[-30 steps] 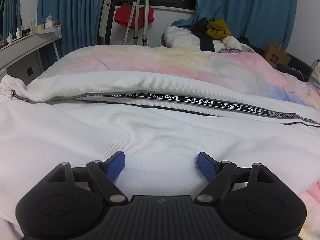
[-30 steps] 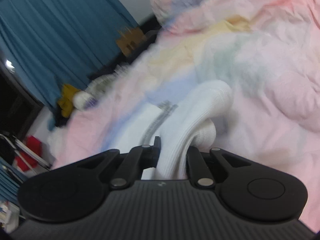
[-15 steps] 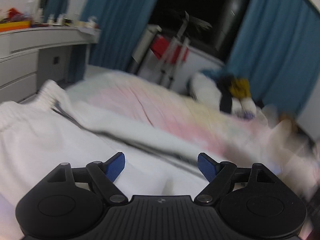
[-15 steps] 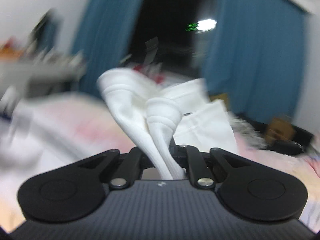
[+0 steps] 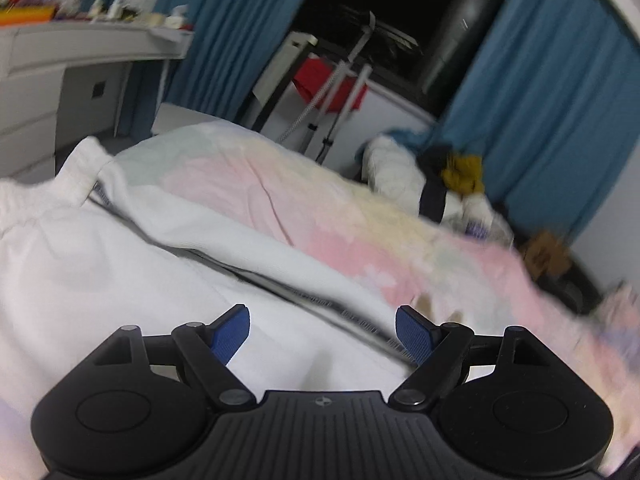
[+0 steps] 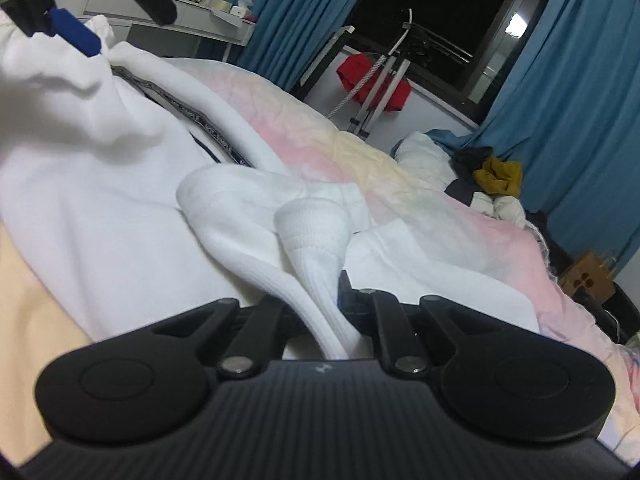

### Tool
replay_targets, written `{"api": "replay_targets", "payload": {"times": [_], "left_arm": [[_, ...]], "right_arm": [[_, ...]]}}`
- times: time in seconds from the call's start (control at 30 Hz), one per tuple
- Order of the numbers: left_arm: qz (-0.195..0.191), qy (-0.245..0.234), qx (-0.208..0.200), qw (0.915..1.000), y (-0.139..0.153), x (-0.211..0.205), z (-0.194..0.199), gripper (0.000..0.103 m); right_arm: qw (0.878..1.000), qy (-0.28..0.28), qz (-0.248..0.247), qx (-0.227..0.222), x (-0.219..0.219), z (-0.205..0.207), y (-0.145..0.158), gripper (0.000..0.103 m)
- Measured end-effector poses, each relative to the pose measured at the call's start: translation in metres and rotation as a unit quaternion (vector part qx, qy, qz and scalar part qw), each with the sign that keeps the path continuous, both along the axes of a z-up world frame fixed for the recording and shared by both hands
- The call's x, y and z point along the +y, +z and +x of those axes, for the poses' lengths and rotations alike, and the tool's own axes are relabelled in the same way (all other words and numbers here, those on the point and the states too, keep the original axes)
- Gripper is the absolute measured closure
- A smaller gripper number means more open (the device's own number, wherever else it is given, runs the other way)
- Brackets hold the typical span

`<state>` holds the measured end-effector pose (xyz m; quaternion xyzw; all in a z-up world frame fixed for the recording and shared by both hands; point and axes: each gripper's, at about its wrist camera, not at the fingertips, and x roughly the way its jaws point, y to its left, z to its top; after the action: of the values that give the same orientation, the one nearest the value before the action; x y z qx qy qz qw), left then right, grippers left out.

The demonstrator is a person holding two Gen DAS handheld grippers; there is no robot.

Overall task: Fold clothes
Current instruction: 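Carry the ribbed cuff with the right gripper over the folded legs toward the waistband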

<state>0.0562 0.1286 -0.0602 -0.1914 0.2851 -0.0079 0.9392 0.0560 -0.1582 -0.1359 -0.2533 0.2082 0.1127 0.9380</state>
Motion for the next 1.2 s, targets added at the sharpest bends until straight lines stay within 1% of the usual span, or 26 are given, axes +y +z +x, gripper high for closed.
{"api": "replay_targets", "payload": {"times": [0.07,0.2,0.27,0.3,0.33,0.37,0.43,0.53,0.6,0.67,0.77,0.83,0.93,1.0,1.03,1.07,1.1,1.13,1.17,1.2], "left_arm": [[0.018,-0.012,0.007,0.9997,-0.003,-0.005,0.003,0.021],[0.020,-0.027,0.005,0.9994,-0.004,-0.008,0.001,0.021],[0.019,-0.033,0.007,0.9992,-0.005,-0.008,0.001,0.021],[0.009,-0.041,0.011,0.9991,-0.007,-0.007,0.001,0.020],[-0.012,-0.057,0.017,0.9982,-0.010,-0.005,0.003,0.020],[-0.042,-0.076,0.023,0.9959,-0.013,-0.003,0.007,0.020],[-0.099,-0.112,0.037,0.9881,-0.021,0.002,0.015,0.020],[-0.162,-0.145,0.066,0.9738,-0.037,-0.001,0.040,0.020],[-0.203,-0.167,0.085,0.9610,-0.048,-0.003,0.057,0.020],[-0.242,-0.188,0.104,0.9462,-0.059,-0.005,0.072,0.020],[-0.277,-0.221,0.127,0.9262,-0.070,-0.014,0.089,0.020],[-0.285,-0.237,0.129,0.9199,-0.074,-0.019,0.096,0.020],[-0.293,-0.249,0.130,0.9137,-0.084,-0.024,0.105,0.020],[-0.311,-0.247,0.131,0.9083,-0.093,-0.024,0.112,0.021],[-0.316,-0.246,0.128,0.9075,-0.097,-0.024,0.116,0.025],[-0.316,-0.244,0.123,0.9085,-0.099,-0.023,0.121,0.027],[-0.315,-0.239,0.120,0.9107,-0.101,-0.022,0.125,0.033],[-0.314,-0.233,0.119,0.9127,-0.103,-0.023,0.129,0.042],[-0.312,-0.227,0.117,0.9149,-0.104,-0.023,0.132,0.049],[-0.309,-0.222,0.115,0.9174,-0.106,-0.024,0.134,0.067]], "right_arm": [[1.000,-0.010,0.003,0.000,0.002,-0.001,0.002,0.094],[0.999,-0.030,0.022,0.006,0.004,0.003,0.000,0.093],[0.999,-0.031,0.021,0.007,0.005,0.003,-0.002,0.093],[0.999,-0.031,0.023,0.008,0.004,0.002,-0.002,0.093],[0.999,-0.031,0.024,0.009,0.004,0.002,-0.003,0.093],[0.999,-0.032,0.026,0.009,0.004,0.002,-0.003,0.093],[0.999,-0.031,0.030,0.011,0.003,-0.001,0.001,0.093],[0.998,-0.033,0.047,0.020,0.000,-0.004,0.009,0.093],[0.999,-0.024,0.040,0.018,-0.001,-0.009,0.014,0.093],[0.999,-0.012,0.026,0.014,-0.001,-0.014,0.019,0.093],[1.000,0.000,0.016,0.013,-0.002,-0.021,0.027,0.093],[1.000,0.012,0.020,0.011,-0.002,-0.029,0.035,0.093],[0.999,0.034,0.024,0.004,-0.001,-0.039,0.045,0.093],[0.998,0.050,0.026,-0.001,0.000,-0.045,0.052,0.093],[0.998,0.060,0.025,0.000,0.001,-0.047,0.053,0.093],[0.997,0.073,0.021,0.007,0.003,-0.047,0.051,0.093],[0.996,0.086,0.011,0.013,0.006,-0.047,0.048,0.093],[0.995,0.100,-0.002,0.019,0.010,-0.046,0.043,0.093],[0.994,0.109,-0.018,0.024,0.014,-0.045,0.037,0.093],[0.992,0.116,-0.036,0.029,0.019,-0.046,0.030,0.093]]}}
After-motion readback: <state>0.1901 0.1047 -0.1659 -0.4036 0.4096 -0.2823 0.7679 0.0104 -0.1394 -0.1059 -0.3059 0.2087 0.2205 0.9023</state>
